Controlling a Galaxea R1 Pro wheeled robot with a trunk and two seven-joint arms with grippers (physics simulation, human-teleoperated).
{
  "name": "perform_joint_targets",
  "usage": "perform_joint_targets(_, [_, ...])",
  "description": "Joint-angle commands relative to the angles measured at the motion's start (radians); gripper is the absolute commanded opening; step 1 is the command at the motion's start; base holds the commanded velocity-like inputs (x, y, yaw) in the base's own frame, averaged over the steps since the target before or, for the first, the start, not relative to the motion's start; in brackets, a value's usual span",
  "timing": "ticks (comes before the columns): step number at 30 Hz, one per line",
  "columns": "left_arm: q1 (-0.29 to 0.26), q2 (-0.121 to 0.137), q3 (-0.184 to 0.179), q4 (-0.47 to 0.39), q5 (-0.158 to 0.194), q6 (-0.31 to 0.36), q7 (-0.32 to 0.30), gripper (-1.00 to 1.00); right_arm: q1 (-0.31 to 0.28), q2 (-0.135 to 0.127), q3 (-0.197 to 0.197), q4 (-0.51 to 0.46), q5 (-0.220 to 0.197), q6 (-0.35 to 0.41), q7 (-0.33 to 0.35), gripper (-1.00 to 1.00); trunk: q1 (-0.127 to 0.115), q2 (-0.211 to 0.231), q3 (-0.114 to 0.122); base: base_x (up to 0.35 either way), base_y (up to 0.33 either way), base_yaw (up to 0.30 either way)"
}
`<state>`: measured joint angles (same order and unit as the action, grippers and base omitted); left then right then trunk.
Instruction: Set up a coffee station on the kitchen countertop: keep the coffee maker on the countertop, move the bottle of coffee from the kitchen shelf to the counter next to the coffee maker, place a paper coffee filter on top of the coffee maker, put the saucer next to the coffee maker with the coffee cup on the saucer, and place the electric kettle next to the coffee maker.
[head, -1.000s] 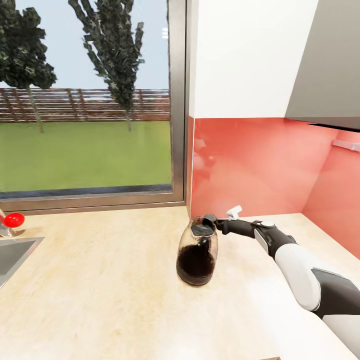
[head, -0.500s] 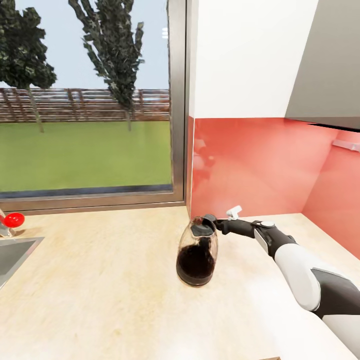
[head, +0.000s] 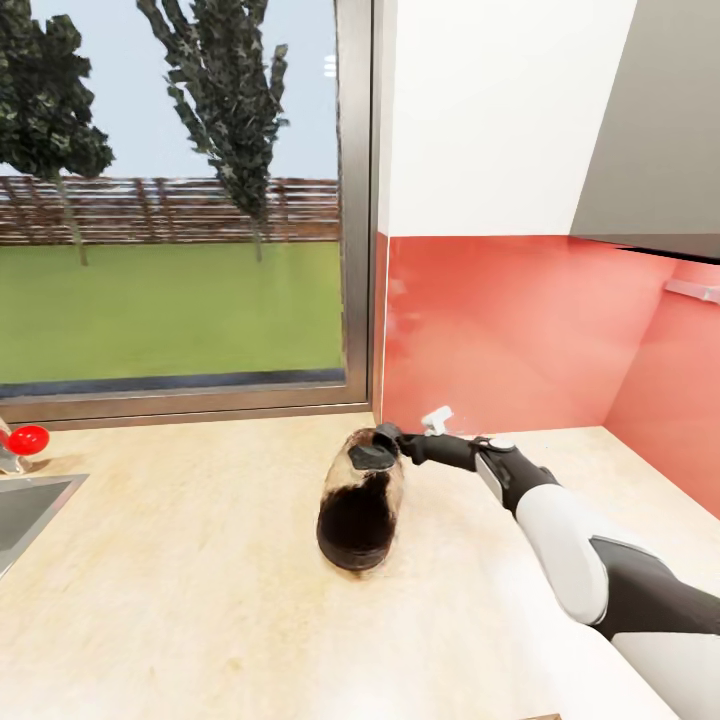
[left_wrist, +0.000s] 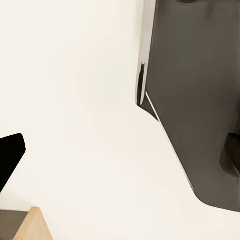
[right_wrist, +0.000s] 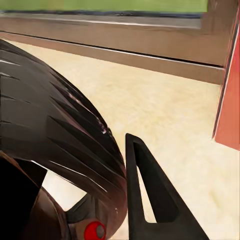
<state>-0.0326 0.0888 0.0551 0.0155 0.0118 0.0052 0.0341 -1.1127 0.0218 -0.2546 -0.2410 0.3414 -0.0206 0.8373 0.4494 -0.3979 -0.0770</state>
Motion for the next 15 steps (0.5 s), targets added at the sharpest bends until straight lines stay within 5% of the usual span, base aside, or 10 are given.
perform_joint_targets(1, [-0.001, 0.001, 0.005, 0.001, 0.0, 0.0, 0.001, 1.0, -0.001, 0.025, -0.006, -0.021, 0.011, 0.002, 0.002, -1.0, 0.001, -0.002, -0.002, 0.0, 0.0, 0.0])
perform_joint_targets(5, [-0.001, 0.001, 0.005, 0.001, -0.003, -0.001, 0.001, 1.0, -0.001, 0.09, -0.006, -0.073, 0.011, 0.032, -0.041, -1.0, 0.001, -0.002, -0.002, 0.0, 0.0, 0.0])
perform_joint_targets(7, [-0.001, 0.002, 0.004, 0.001, -0.005, -0.002, 0.001, 1.0, -0.001, 0.146, -0.006, -0.128, 0.011, 0.118, -0.146, -1.0, 0.001, -0.002, -0.002, 0.0, 0.0, 0.0])
perform_joint_targets(10, [0.0, 0.003, 0.003, 0.001, -0.007, -0.002, 0.001, 1.0, -0.001, 0.153, -0.006, -0.177, 0.008, 0.179, -0.247, -1.0, 0.001, -0.002, -0.002, 0.0, 0.0, 0.0])
perform_joint_targets(15, [0.0, 0.005, 0.0, 0.0, -0.009, -0.003, 0.001, 1.0, -0.001, 0.153, -0.005, -0.2, 0.001, 0.192, -0.265, -1.0, 0.001, -0.002, -0.002, 0.0, 0.0, 0.0])
